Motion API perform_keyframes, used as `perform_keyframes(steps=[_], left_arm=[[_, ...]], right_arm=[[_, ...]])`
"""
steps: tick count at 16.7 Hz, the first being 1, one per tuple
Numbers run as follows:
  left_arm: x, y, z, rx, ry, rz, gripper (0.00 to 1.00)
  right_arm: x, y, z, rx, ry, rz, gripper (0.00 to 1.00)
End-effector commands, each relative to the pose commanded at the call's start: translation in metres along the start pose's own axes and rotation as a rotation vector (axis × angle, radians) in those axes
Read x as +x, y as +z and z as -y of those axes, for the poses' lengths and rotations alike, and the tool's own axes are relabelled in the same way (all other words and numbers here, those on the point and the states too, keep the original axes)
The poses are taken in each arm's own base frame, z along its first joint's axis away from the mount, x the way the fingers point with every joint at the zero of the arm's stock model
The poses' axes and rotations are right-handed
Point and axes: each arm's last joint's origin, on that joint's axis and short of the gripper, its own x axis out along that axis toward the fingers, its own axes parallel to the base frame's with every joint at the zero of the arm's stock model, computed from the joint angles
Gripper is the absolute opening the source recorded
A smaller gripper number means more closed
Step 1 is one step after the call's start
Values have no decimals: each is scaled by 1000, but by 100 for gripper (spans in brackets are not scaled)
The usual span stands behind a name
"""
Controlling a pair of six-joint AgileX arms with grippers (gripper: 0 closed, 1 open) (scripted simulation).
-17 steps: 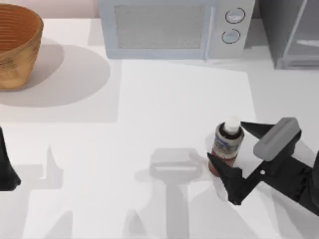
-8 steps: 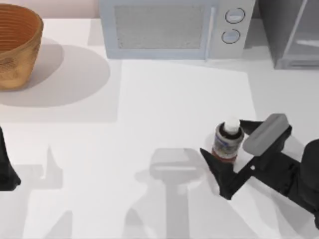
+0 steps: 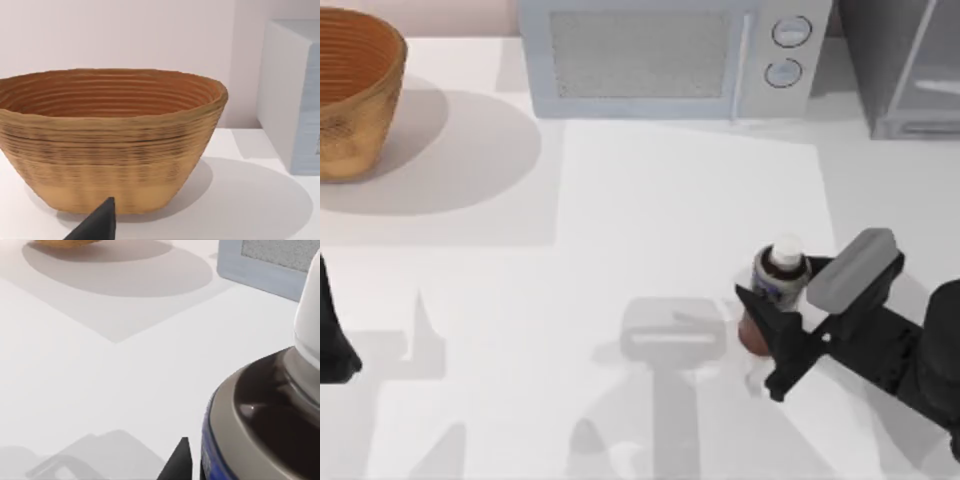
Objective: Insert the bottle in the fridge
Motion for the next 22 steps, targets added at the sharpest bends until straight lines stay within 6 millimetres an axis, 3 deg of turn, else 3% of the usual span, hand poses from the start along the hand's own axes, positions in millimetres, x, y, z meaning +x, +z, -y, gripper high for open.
perform_keyframes(steps=[3,4,15,22], left_arm=[[0,0,0,0,0,0,100],[0,0,0,0,0,0,100],[0,0,0,0,0,0,100],[0,0,0,0,0,0,100]], right_arm=[[0,0,0,0,0,0,3],[0,0,0,0,0,0,1],[-5,3,8,3,-2,-5,1],[-60,31,61,5,-2,-5,1]])
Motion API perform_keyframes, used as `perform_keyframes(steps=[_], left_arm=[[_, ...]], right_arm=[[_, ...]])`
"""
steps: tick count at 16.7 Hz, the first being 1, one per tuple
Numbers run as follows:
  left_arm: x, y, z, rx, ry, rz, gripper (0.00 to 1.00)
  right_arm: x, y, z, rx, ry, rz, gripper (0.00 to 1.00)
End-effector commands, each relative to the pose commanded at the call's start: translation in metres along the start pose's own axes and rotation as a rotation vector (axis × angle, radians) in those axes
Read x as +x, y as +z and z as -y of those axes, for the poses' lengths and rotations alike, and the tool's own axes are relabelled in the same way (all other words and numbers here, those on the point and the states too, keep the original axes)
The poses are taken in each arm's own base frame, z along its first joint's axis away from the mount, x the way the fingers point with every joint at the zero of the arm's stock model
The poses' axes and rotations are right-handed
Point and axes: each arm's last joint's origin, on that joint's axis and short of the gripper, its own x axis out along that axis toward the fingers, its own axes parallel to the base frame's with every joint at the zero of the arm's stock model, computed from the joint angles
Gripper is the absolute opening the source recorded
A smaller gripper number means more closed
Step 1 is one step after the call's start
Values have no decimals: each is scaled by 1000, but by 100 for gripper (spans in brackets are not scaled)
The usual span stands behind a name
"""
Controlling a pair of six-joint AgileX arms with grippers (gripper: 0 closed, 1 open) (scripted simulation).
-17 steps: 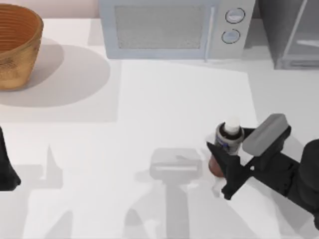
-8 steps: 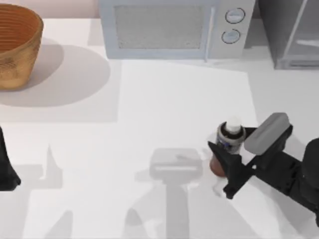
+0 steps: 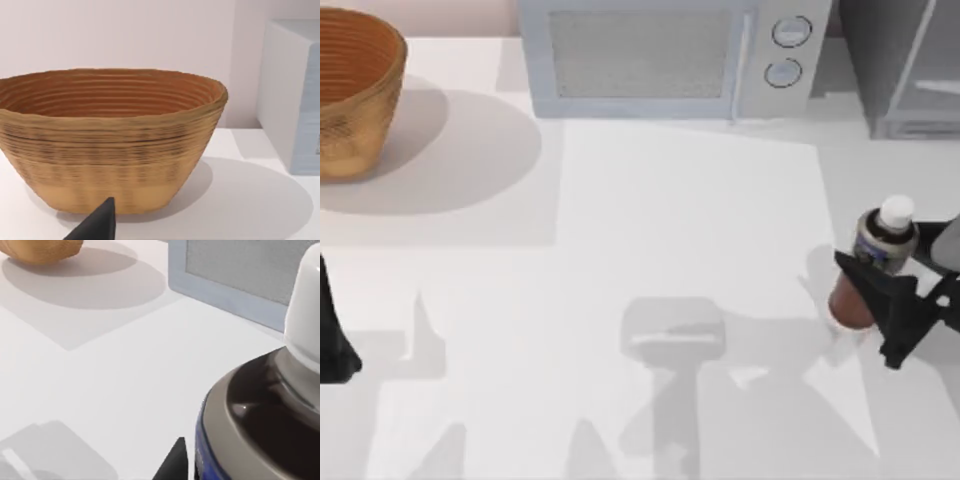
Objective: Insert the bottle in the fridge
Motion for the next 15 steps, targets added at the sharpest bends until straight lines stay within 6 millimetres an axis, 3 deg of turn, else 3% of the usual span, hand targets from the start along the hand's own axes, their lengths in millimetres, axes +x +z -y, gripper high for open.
perform_keyframes(steps=[3,9,15], left_arm=[[0,0,0,0,0,0,100],[0,0,0,0,0,0,100],[0,0,0,0,0,0,100]], right_arm=[[-18,4,9,-3,1,3,1],[-19,6,10,-4,-2,7,1],[-41,30,-1,-26,-139,52,1]])
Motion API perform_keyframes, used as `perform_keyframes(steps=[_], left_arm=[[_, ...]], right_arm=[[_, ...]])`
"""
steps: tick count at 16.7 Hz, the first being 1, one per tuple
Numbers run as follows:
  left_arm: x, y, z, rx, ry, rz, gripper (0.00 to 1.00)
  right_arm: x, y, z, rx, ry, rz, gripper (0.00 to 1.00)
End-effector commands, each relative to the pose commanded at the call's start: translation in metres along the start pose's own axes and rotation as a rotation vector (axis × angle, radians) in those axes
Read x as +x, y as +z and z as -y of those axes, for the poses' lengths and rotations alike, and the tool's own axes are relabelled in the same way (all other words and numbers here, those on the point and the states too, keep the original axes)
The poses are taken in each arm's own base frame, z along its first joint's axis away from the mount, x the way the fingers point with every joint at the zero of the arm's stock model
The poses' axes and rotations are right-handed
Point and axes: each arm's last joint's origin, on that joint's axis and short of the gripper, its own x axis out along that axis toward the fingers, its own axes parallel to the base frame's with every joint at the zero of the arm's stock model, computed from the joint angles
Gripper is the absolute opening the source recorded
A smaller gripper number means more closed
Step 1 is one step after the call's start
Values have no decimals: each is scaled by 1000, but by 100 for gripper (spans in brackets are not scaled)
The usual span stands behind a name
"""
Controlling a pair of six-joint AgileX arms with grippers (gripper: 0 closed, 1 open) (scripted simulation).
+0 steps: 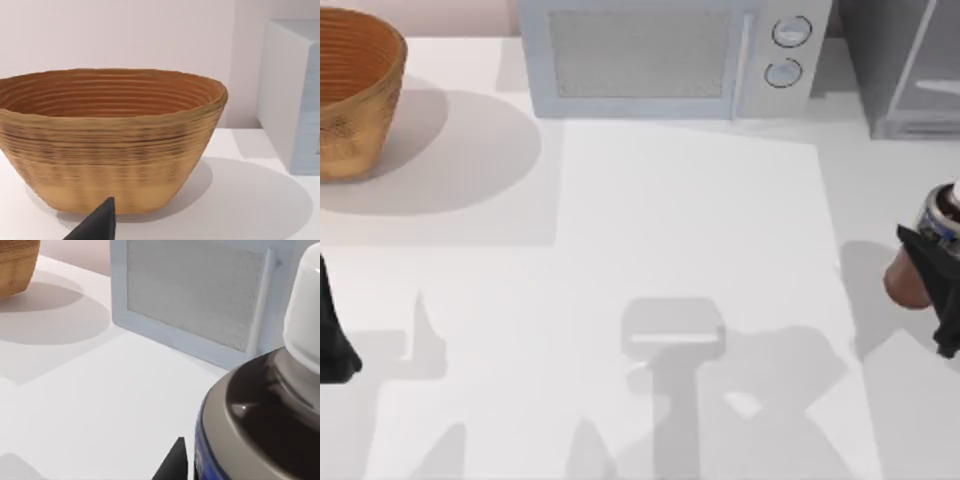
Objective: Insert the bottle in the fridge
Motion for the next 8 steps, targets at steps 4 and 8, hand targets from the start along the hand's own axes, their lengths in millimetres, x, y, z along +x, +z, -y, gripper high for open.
perform_keyframes(steps=[4,8], left_arm=[[0,0,0,0,0,0,100],[0,0,0,0,0,0,100]], right_arm=[[-31,11,-11,12,-176,27,1],[-60,7,-24,39,-365,57,1]])
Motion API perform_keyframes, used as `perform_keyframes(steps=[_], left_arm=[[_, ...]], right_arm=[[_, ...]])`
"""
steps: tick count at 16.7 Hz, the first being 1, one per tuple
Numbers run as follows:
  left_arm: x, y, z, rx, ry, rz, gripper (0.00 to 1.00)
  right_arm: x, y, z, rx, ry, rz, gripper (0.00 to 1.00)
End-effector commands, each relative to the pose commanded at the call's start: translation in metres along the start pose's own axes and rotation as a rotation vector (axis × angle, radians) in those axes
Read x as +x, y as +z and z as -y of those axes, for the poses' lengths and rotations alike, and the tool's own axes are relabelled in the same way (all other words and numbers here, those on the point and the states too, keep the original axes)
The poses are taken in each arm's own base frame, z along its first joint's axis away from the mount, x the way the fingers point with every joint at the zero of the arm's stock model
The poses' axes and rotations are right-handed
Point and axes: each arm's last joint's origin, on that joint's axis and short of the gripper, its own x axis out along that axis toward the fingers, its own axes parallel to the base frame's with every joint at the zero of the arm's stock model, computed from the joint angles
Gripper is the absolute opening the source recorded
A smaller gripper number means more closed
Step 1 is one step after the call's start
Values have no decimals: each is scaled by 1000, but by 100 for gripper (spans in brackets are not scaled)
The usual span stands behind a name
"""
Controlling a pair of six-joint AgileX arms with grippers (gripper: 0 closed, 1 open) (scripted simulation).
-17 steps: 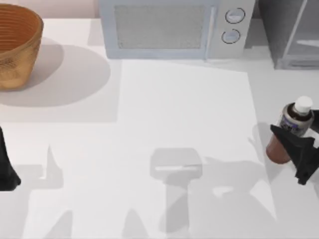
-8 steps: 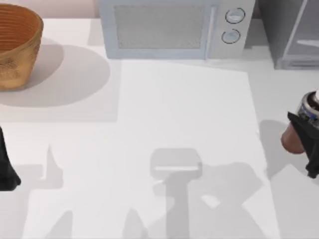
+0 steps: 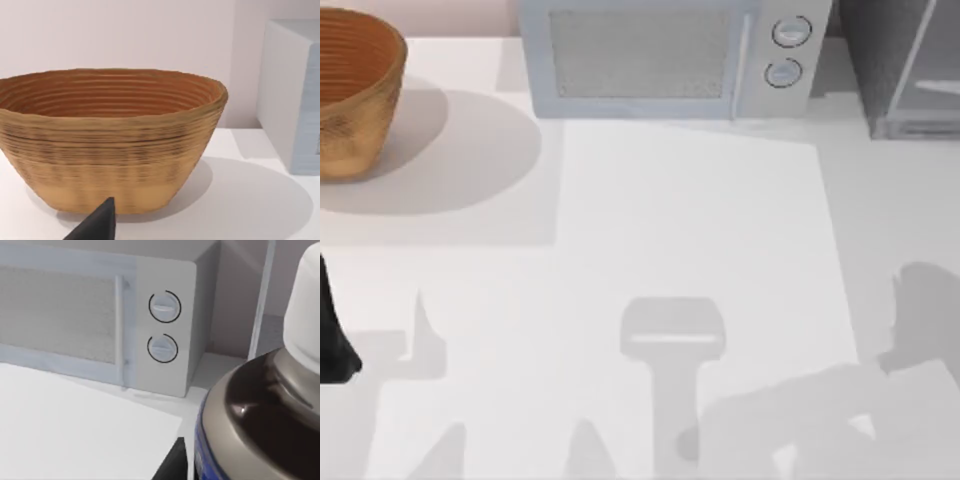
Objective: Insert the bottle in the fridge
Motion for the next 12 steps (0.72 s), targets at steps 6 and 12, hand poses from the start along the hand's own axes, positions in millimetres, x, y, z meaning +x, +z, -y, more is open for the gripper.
perform_keyframes(steps=[6,12], left_arm=[[0,0,0,0,0,0,100],[0,0,0,0,0,0,100]], right_arm=[[-28,-11,0,42,-220,56,1],[-33,-14,0,55,-270,68,1]])
